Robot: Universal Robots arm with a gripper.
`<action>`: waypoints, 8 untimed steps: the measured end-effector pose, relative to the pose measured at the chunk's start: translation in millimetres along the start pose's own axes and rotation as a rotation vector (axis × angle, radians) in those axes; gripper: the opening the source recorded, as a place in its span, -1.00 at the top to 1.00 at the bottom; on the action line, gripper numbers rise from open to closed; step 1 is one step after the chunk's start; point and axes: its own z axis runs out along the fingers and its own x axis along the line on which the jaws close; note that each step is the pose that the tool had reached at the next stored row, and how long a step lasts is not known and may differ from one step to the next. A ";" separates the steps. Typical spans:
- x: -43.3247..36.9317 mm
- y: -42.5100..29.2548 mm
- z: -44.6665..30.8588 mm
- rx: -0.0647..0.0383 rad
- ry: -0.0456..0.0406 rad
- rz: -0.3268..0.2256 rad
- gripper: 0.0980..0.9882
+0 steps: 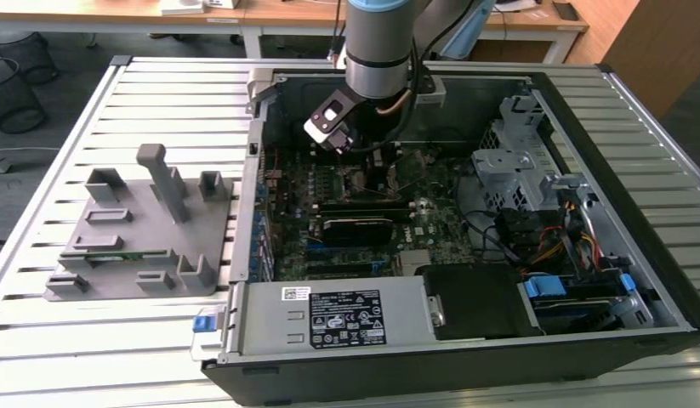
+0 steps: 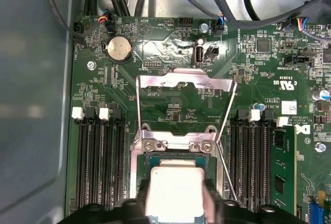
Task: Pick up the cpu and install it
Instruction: 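Place the cpu into insertion slot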
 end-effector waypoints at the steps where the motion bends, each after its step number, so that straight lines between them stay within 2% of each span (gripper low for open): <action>1: 0.0 0.0 -0.7 0.000 0.0000 0.000 0.17; 2: 0.0 0.1 -1.5 0.000 -0.0001 0.000 0.17; 4: 0.0 0.1 -3.4 0.000 -0.0002 0.000 0.44; 5: 0.0 0.2 -4.4 0.000 -0.0001 0.000 0.44; 7: -0.1 0.3 -6.0 0.000 -0.0002 0.000 0.70; 8: -0.1 0.3 -6.6 0.000 -0.0001 0.000 0.70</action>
